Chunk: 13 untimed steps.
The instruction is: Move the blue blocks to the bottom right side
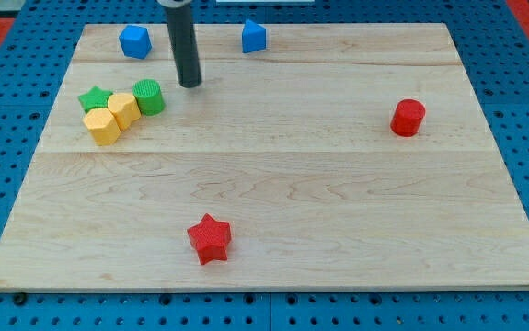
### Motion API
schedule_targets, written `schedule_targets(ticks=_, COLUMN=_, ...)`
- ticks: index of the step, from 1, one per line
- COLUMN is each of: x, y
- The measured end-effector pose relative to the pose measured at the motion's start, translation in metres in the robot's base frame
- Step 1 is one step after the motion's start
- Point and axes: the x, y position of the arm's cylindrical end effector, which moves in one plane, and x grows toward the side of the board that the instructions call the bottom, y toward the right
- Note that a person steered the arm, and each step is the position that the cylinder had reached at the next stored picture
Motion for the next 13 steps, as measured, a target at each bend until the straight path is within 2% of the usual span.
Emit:
schedule_targets(ticks=2, x=-0.113, y=0.044)
schedule_targets(ticks=3, x=-0.109, y=0.107)
schedule_targets(ticks=4, x=-0.065, y=0.155)
schedule_targets(ticks=5, x=-0.039, y=0.207)
schedule_targets(ticks=6, x=0.004, y=0.216)
schedule_targets(ticks=7, x=-0.019, y=0.22)
schedule_targets(ticks=8, x=-0.067, y=0.16)
schedule_targets(ticks=9, x=-0.11, y=0.067)
schedule_targets(ticks=11, x=-0.02, y=0.026)
schedule_targets(ticks=12, x=0.003, y=-0.069)
schedule_targets(ticks=13, x=-0.037, y=-0.167)
